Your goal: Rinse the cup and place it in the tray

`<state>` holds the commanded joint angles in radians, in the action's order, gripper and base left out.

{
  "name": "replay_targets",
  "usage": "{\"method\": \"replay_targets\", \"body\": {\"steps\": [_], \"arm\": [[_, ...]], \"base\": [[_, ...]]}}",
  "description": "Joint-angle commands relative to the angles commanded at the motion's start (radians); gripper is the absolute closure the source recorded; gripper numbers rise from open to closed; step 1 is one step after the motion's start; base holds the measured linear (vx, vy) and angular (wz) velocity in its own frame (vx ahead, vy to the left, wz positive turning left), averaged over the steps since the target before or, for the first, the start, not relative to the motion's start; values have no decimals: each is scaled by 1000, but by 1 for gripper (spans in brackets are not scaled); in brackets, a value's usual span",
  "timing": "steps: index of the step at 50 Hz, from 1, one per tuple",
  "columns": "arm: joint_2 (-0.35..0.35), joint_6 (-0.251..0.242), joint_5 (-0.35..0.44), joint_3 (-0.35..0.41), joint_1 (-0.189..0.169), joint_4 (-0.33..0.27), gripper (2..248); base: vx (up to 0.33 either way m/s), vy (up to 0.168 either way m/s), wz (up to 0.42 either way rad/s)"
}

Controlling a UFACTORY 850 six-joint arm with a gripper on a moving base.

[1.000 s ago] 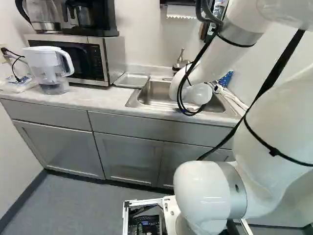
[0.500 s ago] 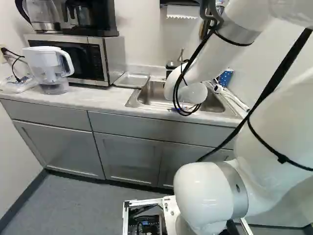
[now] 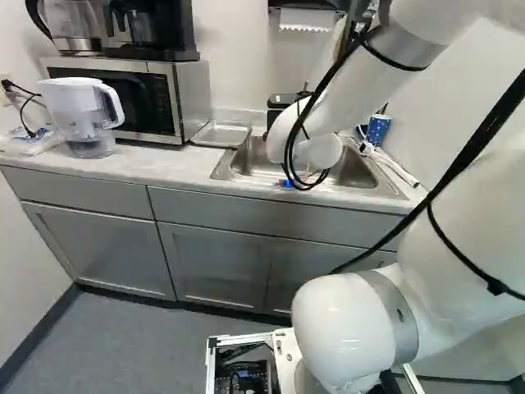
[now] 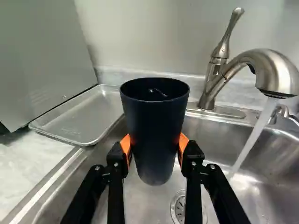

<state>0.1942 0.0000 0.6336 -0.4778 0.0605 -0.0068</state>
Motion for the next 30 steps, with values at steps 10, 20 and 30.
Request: {"method": "replay_targets", "body": {"steps": [10, 20, 30], "arm": [[18, 0, -18, -6, 18, 11, 133], [36, 0, -22, -13, 28, 17, 133], [49, 0, -22, -24, 43, 17, 133]], "base": [[0, 0, 0], [0, 0, 0], [0, 0, 0]]}}
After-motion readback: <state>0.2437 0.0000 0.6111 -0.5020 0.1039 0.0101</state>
